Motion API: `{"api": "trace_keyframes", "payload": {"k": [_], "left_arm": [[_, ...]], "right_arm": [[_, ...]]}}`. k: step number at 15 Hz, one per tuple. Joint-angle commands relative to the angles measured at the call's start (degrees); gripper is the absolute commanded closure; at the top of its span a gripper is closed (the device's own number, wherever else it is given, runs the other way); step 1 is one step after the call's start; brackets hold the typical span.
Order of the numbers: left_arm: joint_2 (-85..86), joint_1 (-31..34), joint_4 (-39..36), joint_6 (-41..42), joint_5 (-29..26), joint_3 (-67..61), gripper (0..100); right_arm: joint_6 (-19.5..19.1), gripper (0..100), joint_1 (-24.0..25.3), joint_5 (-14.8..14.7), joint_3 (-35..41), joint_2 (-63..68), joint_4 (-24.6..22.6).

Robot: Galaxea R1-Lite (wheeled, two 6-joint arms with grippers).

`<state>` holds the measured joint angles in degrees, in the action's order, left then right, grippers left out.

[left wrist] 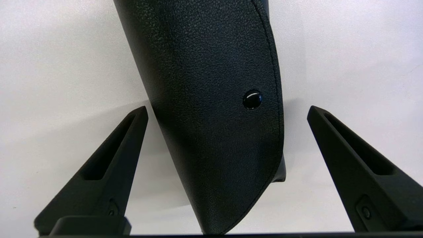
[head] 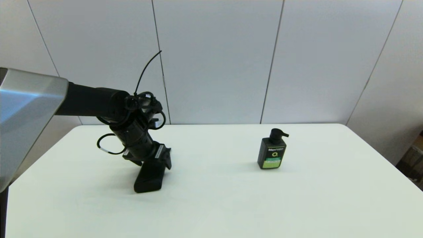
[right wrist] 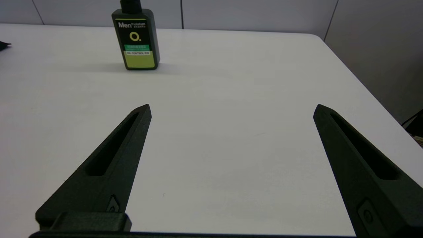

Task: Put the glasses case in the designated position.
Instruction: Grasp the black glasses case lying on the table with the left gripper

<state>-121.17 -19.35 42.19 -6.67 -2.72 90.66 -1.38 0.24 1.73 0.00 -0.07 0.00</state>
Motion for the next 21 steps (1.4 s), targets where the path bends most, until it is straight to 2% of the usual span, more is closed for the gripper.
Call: {"api": "trace_keyframes", "payload": {"k": [1, 14, 17, 18, 21], "left_arm": [[-0.03, 0.01, 0.26, 0.08, 0.08, 0.04, 0], [-1.26, 0.01, 0.26, 0.25, 0.26, 0.04, 0], [-1.35, 0.01, 0.26, 0.08, 3.95, 0.04, 0], [-1.35, 0.01, 0.26, -0.10, 3.86, 0.04, 100], [-1.26, 0.01, -0.09, -0.01, 3.60, 0.13, 100]], "right_arm": [[-0.03, 0, 0.02, 0.03, 0.00, 0.07, -0.09], [-0.03, 0, 0.02, 0.03, 0.00, 0.07, 0.00], [-0.03, 0, 0.02, 0.03, 0.00, 0.07, 0.00], [-0.03, 0, 0.02, 0.03, 0.00, 0.07, 0.00], [-0.03, 0, 0.02, 0.03, 0.00, 0.07, 0.00]]}}
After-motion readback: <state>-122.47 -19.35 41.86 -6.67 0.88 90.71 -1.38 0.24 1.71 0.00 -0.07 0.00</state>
